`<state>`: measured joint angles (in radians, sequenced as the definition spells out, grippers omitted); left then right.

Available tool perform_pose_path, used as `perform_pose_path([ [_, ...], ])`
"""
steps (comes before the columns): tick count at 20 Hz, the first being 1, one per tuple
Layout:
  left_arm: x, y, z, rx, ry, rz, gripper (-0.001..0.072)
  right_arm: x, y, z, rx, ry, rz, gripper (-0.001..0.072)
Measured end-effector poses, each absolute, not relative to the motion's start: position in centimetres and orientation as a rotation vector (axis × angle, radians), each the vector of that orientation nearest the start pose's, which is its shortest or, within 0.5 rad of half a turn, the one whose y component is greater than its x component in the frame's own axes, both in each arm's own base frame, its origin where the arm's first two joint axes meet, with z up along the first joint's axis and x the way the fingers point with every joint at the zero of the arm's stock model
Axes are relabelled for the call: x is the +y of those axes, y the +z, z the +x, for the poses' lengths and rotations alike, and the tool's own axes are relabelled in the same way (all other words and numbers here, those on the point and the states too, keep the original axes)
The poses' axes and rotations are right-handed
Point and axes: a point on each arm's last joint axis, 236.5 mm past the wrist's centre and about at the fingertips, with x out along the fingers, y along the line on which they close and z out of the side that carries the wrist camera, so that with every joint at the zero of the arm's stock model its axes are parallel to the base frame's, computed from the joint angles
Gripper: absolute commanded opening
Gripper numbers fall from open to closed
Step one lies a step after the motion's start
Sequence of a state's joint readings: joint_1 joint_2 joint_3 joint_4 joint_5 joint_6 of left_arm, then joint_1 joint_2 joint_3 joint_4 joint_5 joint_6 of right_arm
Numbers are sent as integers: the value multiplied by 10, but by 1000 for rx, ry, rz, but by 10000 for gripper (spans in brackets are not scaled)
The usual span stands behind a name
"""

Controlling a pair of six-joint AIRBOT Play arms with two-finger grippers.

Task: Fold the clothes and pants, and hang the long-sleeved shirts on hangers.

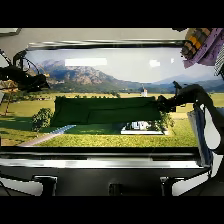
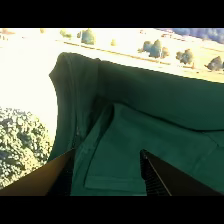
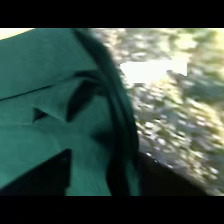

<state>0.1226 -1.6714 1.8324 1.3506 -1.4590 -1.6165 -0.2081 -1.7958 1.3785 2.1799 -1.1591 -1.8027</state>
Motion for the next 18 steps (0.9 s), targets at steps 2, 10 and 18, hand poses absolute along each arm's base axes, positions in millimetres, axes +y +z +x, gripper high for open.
perform_pose_path([
  [2, 6, 63, 476, 1288, -37, -283, 471, 43, -101, 451, 1416, 260, 557, 30],
  [10, -63, 38, 475, 1348, -198, -359, 14, 47, -29, 449, 1335, 227, 493, 31],
  [18, -281, -24, 453, 1413, -542, -595, 12, 7, 79, 415, 1192, 19, 401, 31],
])
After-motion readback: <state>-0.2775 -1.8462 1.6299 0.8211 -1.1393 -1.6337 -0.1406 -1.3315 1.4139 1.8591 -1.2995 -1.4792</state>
